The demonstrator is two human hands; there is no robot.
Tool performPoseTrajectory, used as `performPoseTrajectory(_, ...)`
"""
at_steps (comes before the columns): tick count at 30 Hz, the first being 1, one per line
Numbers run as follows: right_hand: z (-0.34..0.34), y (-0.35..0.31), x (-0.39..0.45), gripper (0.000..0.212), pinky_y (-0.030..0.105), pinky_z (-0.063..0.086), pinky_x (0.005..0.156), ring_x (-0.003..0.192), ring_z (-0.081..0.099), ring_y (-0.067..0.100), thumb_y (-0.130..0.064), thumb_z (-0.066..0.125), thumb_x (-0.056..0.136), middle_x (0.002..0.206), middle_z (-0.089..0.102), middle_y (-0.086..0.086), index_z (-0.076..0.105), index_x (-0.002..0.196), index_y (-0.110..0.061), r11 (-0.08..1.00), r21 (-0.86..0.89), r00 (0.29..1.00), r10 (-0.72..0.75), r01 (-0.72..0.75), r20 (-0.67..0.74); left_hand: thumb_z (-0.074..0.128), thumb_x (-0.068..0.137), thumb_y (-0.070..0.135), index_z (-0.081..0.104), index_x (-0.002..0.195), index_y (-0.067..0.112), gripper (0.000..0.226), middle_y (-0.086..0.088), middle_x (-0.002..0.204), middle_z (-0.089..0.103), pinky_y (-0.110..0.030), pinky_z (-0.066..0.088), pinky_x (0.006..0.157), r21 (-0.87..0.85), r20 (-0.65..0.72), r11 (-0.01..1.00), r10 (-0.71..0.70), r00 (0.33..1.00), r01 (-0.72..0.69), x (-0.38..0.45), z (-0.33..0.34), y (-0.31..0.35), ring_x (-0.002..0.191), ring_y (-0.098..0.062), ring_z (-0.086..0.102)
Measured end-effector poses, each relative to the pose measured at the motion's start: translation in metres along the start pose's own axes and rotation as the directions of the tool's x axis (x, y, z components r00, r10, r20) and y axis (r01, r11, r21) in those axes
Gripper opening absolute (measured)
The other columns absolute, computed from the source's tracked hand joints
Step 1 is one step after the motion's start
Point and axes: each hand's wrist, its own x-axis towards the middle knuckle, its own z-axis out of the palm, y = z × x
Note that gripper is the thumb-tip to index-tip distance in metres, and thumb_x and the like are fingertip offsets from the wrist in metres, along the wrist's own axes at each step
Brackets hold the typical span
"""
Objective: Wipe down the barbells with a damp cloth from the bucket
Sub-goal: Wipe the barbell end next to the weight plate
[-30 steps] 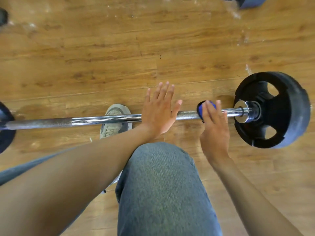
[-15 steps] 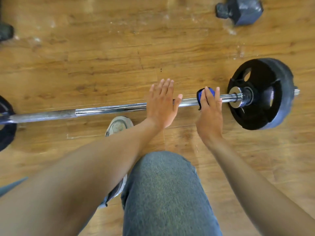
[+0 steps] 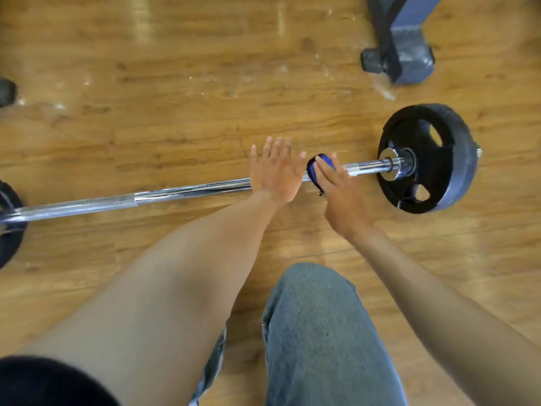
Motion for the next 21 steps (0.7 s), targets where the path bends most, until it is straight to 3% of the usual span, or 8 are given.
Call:
performPoseTrajectory(1, -0.003, 0.005, 0.004, 0.084, 0.047, 0.025, 0.123, 0.156, 0.009, 0.031, 0.025, 0.055, 0.078, 0.165, 0.028, 0.006, 0.034, 0.155, -0.001, 1.000, -0.003, 1.000, 0.015, -0.015, -0.003, 0.008, 0.106, 0.055, 0.025, 0.161, 0.020, 0.067, 0.000, 0.169, 0.022, -0.050, 0.001, 0.126, -0.003, 0.016, 1.000, -0.003, 1.000, 0.003, 0.007, -0.003, -0.001, 0.158, -0.020, 0.008)
performPoseTrajectory(5, -0.011, 0.011, 0.027, 0.086, 0.046, 0.021, 0.125, 0.156, -0.002, 0.030, 0.024, 0.052, 0.083, 0.168, 0.016, 0.006, 0.023, 0.159, -0.002, 0.950, 0.071, 0.950, 0.308, -0.304, -0.056, 0.006, 0.105, 0.057, 0.024, 0.161, 0.021, 0.069, 0.000, 0.169, 0.020, -0.052, 0.002, 0.126, -0.037, 0.050, 0.999, -0.013, 0.999, 0.015, 0.034, -0.019, -0.007, 0.158, -0.020, 0.007)
performPoseTrajectory(8, -0.006, 0.000, 0.052, 0.084, 0.050, 0.033, 0.119, 0.156, 0.009, 0.032, 0.025, 0.056, 0.078, 0.164, 0.029, 0.006, 0.034, 0.155, -0.002, 0.988, 0.045, 0.987, 0.153, -0.150, -0.057, 0.006, 0.103, 0.062, 0.025, 0.161, 0.023, 0.072, 0.000, 0.170, 0.019, -0.052, 0.004, 0.126, -0.051, 0.088, 0.998, -0.025, 0.996, 0.030, 0.053, -0.027, -0.010, 0.158, -0.019, 0.007)
performPoseTrajectory(11, 0.000, 0.009, 0.075, 0.088, 0.045, 0.023, 0.122, 0.156, 0.011, 0.030, 0.028, 0.056, 0.074, 0.164, 0.031, 0.004, 0.037, 0.154, -0.003, 1.000, 0.019, 0.999, 0.005, -0.004, -0.040, 0.009, 0.102, 0.065, 0.030, 0.159, 0.023, 0.073, 0.000, 0.169, 0.021, -0.052, 0.009, 0.126, -0.061, 0.092, 0.997, -0.032, 0.995, 0.038, 0.076, -0.035, -0.013, 0.157, -0.020, 0.011)
performPoseTrajectory(14, 0.004, 0.015, 0.095, 0.094, 0.040, 0.012, 0.125, 0.156, 0.008, 0.030, 0.031, 0.057, 0.072, 0.166, 0.026, 0.005, 0.031, 0.156, -0.003, 0.989, 0.047, 0.983, 0.145, -0.140, -0.112, 0.012, 0.103, 0.062, 0.034, 0.157, 0.021, 0.071, -0.002, 0.168, 0.025, -0.050, 0.013, 0.125, -0.055, 0.055, 0.998, -0.035, 0.998, 0.038, 0.102, -0.039, -0.019, 0.157, -0.020, 0.015)
performPoseTrajectory(16, 0.009, 0.002, 0.107, 0.097, 0.047, 0.022, 0.125, 0.156, -0.001, 0.031, 0.031, 0.051, 0.073, 0.169, 0.016, 0.004, 0.021, 0.159, -0.003, 0.963, 0.102, 0.955, 0.261, -0.248, -0.143, 0.011, 0.105, 0.058, 0.033, 0.158, 0.019, 0.069, -0.002, 0.168, 0.026, -0.048, 0.016, 0.125, -0.018, 0.017, 0.999, -0.048, 0.999, 0.048, 0.116, -0.043, -0.022, 0.156, -0.019, 0.016)
performPoseTrajectory(18, 0.012, -0.006, 0.121, 0.098, 0.052, 0.037, 0.116, 0.156, -0.004, 0.030, 0.032, 0.050, 0.073, 0.169, 0.014, 0.004, 0.020, 0.159, -0.003, 0.978, 0.120, 0.974, 0.187, -0.172, -0.131, 0.010, 0.107, 0.053, 0.034, 0.157, 0.018, 0.066, -0.002, 0.167, 0.027, -0.047, 0.018, 0.124, 0.024, -0.033, 0.997, -0.075, 0.997, 0.075, 0.128, -0.048, -0.022, 0.156, -0.019, 0.018)
performPoseTrajectory(21, 0.009, 0.013, 0.147, 0.096, 0.052, 0.030, 0.121, 0.156, 0.007, 0.029, 0.032, 0.053, 0.070, 0.166, 0.025, 0.005, 0.029, 0.157, -0.003, 0.997, 0.065, 0.990, 0.044, -0.036, -0.133, 0.007, 0.107, 0.048, 0.039, 0.155, 0.019, 0.064, -0.001, 0.167, 0.028, -0.047, 0.017, 0.124, 0.032, -0.096, 0.990, -0.135, 0.986, 0.139, 0.136, -0.049, -0.017, 0.156, -0.018, 0.018)
